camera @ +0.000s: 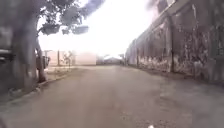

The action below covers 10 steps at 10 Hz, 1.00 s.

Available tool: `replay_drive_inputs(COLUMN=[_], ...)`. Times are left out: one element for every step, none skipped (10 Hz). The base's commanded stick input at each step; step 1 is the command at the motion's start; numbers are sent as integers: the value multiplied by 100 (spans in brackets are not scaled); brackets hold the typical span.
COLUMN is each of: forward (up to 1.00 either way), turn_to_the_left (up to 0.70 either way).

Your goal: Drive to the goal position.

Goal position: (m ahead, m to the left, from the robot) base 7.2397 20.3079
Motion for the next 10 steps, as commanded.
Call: replay_drive_inputs(forward=[100,100,100,100,100,100,100,100,100,100], turn_to_the_left=[0,0,0,0,0,0,0,0,0,0])
